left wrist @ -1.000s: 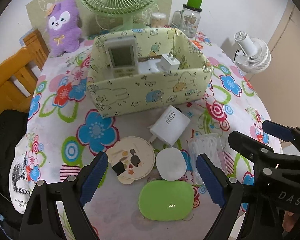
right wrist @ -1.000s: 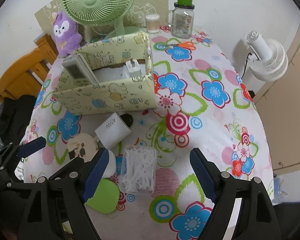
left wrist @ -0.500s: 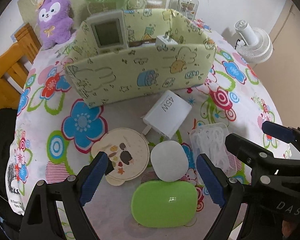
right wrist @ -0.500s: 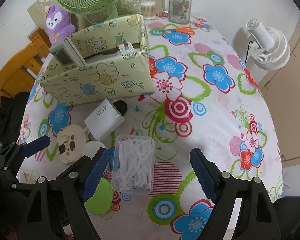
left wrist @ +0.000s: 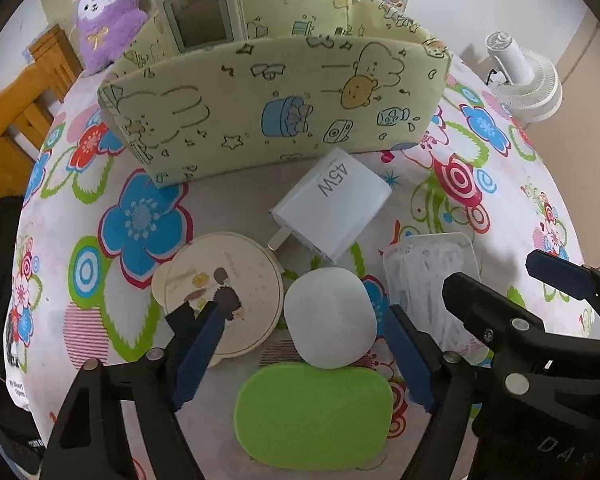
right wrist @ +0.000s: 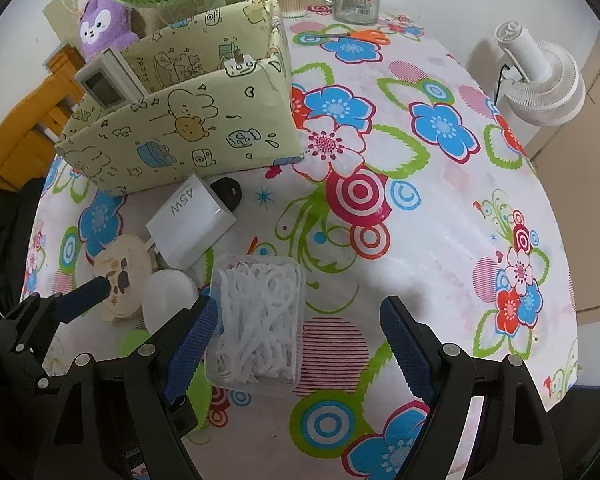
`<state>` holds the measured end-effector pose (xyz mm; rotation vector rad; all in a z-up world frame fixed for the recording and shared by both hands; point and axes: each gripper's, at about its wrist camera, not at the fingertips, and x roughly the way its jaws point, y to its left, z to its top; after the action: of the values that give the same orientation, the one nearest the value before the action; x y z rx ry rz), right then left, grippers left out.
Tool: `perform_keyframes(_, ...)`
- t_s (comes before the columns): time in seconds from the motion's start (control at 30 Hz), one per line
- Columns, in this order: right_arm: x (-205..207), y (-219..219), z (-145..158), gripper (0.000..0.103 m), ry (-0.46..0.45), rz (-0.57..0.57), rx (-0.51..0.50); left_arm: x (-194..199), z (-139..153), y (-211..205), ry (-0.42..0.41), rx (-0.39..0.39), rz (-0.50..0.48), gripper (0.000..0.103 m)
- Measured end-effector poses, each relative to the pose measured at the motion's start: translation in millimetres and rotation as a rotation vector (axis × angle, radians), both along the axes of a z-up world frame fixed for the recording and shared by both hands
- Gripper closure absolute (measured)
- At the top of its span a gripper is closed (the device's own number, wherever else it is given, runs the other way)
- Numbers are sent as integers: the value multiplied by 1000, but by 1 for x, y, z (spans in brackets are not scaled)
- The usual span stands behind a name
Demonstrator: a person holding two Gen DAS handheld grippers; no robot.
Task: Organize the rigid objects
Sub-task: 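Grasp the white round puff with the left tool, then grasp the clear box of floss picks with the right tool while the left tool holds the puff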
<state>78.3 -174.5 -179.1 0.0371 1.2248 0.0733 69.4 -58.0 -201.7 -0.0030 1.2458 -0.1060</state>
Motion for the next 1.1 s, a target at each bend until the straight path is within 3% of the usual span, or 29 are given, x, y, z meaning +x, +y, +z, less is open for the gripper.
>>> perform_keyframes(0.13,3,-1,-3,17,5,3,0,0,1,-7,-4,23,4,32)
perform_keyframes(0.23,4,-3,-6,17,11,4,0,1,-3,-11,20,-5,1,37)
perform_keyframes(0.43,8,-8,-10,17,20,1,8,5,-5,-17,15,9,11,41)
perform_keyframes(0.57,11,-9,-11,17,20,0,5,9,-5,-25,6,22,2,50)
perform_keyframes(1.1,15,-12,-18,17,43,7,9,7,-6,-33,9,34,-10,52)
